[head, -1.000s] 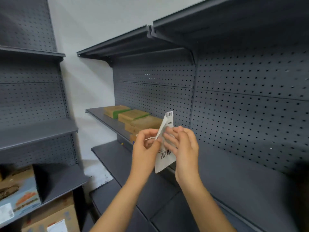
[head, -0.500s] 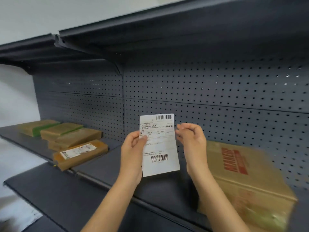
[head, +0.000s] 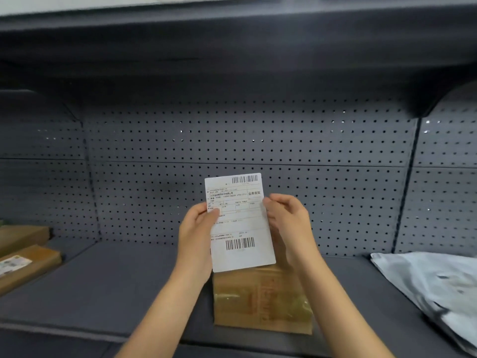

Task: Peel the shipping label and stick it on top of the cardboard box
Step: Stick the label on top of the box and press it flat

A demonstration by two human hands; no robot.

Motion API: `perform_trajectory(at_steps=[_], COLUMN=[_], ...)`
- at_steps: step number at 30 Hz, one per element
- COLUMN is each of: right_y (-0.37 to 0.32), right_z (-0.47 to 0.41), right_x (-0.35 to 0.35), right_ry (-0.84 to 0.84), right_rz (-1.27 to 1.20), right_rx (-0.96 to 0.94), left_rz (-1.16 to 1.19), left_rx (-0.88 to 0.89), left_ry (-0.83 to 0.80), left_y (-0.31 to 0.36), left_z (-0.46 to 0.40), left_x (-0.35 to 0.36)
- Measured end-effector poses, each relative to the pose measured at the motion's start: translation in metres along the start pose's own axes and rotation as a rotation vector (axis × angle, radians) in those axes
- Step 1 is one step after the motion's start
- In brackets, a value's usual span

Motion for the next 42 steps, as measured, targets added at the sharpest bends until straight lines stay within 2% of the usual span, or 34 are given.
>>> perform_trajectory(at_steps=[9, 24, 28, 38, 42], right_y=[-0.006, -0.006, -0.005, -0.002, 0.001], right_z=[-0.004, -0.027, -0.030, -0.052, -0.065], right_x=[-0.054, -0.047, -0.049, -0.042, -0.040], right_ry=[0.025, 0.049, 0.080, 0.078, 0.109], right_rz=[0.014, 0.039, 0.042, 0.252, 0.379], right_rx=[0.019, -0.010, 0.011, 0.111, 0.129], left_rz=[0.015, -0.172, -0.218, -0.381, -0.518], left_rx=[-0.040, 0.070, 0.061, -0.006, -0.044], left_ry=[-0.122, -0.236, -0.218, -0.320, -0.351], left_y=[-0.020, -0.021, -0.023, -0.040, -0.055], left_z=[0.008, -0.021, -0.031, -0.056, -0.068], left_x=[0.054, 0.045, 0.038, 0.033, 0.029])
Point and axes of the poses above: each hand's wrist, its own z-axis away from the middle knuckle, its own x-axis out of the palm, y = z × x, the point moved 9 cm from there along -z, towards the middle knuckle, and after that the axes turned 15 degrees about x, right-handed, at the moved point
